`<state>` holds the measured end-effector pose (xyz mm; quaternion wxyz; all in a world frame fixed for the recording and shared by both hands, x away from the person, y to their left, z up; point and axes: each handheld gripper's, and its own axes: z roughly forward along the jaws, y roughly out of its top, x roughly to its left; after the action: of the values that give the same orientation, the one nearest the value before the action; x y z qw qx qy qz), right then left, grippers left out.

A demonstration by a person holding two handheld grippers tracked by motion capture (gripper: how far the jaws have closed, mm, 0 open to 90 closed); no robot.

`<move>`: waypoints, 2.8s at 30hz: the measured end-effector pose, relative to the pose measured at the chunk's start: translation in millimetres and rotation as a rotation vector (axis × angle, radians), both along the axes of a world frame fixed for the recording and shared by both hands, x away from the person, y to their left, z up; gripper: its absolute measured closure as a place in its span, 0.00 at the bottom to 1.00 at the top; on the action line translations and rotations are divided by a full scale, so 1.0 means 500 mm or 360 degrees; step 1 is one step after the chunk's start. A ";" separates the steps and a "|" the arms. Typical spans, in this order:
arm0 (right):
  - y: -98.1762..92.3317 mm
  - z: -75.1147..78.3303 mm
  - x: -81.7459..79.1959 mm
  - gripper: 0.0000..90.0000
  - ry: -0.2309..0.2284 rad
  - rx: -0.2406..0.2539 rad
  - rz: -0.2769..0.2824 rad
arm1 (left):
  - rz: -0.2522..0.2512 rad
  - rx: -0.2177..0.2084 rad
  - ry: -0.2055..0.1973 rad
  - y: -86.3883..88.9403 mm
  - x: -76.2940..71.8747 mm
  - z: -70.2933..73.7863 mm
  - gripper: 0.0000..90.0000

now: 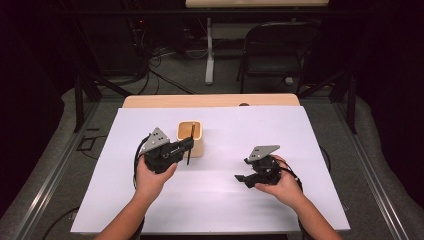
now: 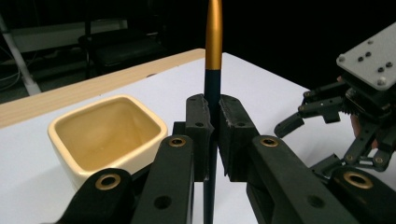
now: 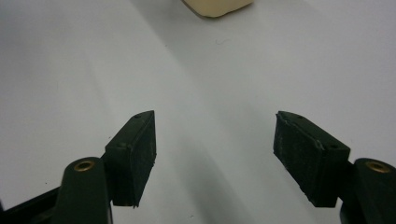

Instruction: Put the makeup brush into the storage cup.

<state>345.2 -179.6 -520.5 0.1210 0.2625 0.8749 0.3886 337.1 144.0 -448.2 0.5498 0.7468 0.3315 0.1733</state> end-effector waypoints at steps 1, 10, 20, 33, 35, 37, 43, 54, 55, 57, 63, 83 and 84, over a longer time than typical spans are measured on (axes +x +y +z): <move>-0.001 -0.001 0.000 0.33 -0.0001 0.0001 -0.0001 | 0.0003 -0.0002 -0.0006 -0.001 0.002 0.004 0.92; -0.009 -0.006 -0.004 0.30 0.0026 0.0085 -0.0028 | 0.0011 -0.0044 -0.0054 0.000 0.022 0.032 0.92; -0.014 -0.006 -0.012 0.28 -0.0010 0.0189 -0.0057 | 0.0048 -0.0061 -0.0120 -0.002 0.039 0.044 0.92; -0.029 -0.010 -0.016 0.28 0.0017 0.0301 -0.0097 | 0.0093 -0.0083 -0.0156 -0.001 0.080 0.045 0.92; -0.029 -0.013 -0.015 0.28 0.0019 0.0310 -0.0099 | 0.0099 -0.0084 -0.0154 -0.001 0.088 0.044 0.92; -0.030 -0.014 -0.015 0.28 0.0030 0.0310 -0.0098 | 0.0106 -0.0083 -0.0149 -0.001 0.095 0.041 0.92; -0.030 -0.018 -0.015 0.28 0.0035 0.0305 -0.0092 | 0.0137 -0.0101 -0.0157 0.003 0.113 0.033 0.92; -0.031 -0.021 -0.016 0.29 0.0043 0.0335 -0.0093 | 0.0161 -0.0100 -0.0140 0.008 0.132 0.009 0.92; -0.031 -0.021 -0.015 0.29 0.0046 0.0332 -0.0091 | 0.0159 -0.0099 -0.0140 0.008 0.133 0.008 0.92; -0.032 -0.022 -0.015 0.29 0.0051 0.0332 -0.0089 | 0.0166 -0.0101 -0.0137 0.008 0.136 0.004 0.92; -0.034 -0.023 -0.015 0.29 0.0056 0.0340 -0.0098 | 0.0188 -0.0106 -0.0138 0.004 0.143 -0.005 0.92; -0.031 -0.029 -0.016 0.29 0.0075 0.0337 -0.0092 | 0.0205 -0.0122 -0.0118 0.020 0.151 -0.035 0.92; -0.031 -0.028 -0.016 0.29 0.0075 0.0331 -0.0088 | 0.0208 -0.0127 -0.0118 0.021 0.151 -0.037 0.92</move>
<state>337.2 -195.1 -534.7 0.0834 0.3068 0.8248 0.4676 412.7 154.3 -466.5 0.5787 0.6941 0.3655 0.2229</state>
